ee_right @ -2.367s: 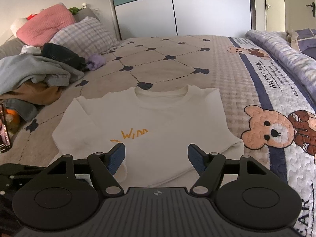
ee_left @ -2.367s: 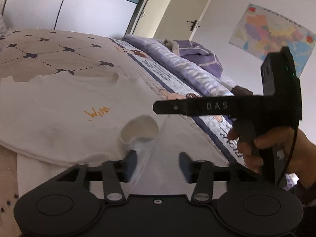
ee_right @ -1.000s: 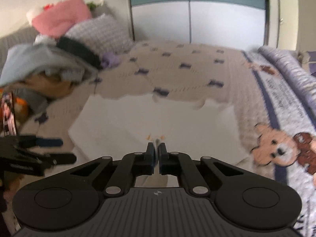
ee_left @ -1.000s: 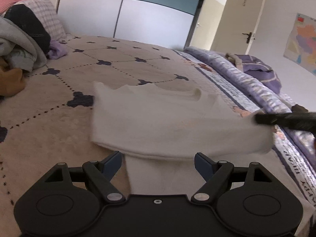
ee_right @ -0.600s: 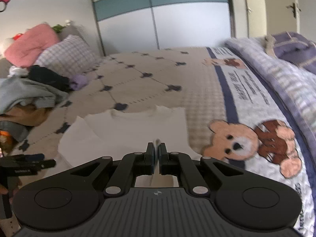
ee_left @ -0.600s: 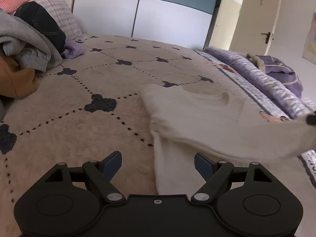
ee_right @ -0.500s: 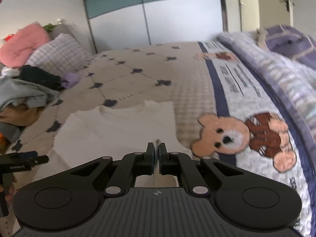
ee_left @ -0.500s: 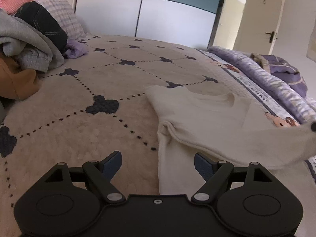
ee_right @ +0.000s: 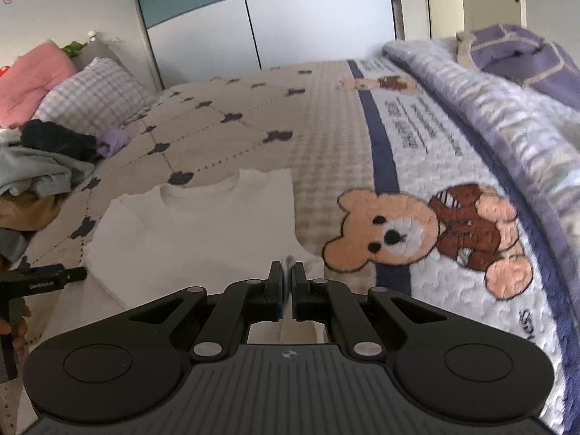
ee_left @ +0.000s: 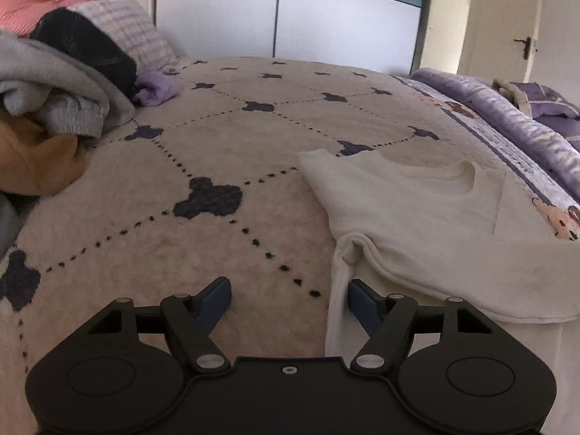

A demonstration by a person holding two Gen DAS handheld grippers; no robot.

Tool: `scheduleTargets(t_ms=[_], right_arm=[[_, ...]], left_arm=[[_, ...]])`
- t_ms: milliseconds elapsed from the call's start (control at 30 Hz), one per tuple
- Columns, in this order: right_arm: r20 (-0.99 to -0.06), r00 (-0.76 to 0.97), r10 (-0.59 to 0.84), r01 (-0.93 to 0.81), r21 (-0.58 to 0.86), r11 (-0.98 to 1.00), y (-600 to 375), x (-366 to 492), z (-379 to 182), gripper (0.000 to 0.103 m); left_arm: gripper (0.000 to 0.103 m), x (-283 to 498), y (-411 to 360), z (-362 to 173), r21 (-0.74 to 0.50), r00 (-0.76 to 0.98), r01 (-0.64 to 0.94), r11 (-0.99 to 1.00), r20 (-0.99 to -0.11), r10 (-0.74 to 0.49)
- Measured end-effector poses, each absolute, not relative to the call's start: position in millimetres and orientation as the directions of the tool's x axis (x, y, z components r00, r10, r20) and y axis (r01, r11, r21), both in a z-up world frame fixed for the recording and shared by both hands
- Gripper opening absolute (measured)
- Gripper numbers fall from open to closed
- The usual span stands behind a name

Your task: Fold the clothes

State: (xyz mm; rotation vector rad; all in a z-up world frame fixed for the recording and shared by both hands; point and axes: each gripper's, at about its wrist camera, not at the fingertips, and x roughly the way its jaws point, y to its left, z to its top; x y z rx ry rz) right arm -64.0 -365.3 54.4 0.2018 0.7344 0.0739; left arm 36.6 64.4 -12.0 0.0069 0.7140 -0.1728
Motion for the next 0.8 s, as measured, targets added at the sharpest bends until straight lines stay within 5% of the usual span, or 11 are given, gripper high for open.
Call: scheduleTargets(t_ms=[300, 467, 800], right_arm=[[-0.732, 0.669, 0.130, -0.056, 0.124, 0.991, -344.8, -63.8, 29.0, 0.007], [-0.738, 0.666, 0.107, -0.048, 0.101, 0.994, -344.5, -62.8, 26.6, 0.007], [-0.721, 0.685, 0.104, -0.040, 0.105, 0.994, -352.9, -63.9, 37.4, 0.007]], left_arm=[[0.047, 42.6, 42.7, -6.9, 0.057, 0.782, 0.248, 0.967, -0.601, -0.165], [0.008, 44.9, 43.5, -9.9, 0.047, 0.779, 0.259, 0.965, -0.600, -0.180], [0.007, 47.5, 56.2, -17.0, -0.022, 0.769, 0.235, 0.972, -0.608, -0.200]])
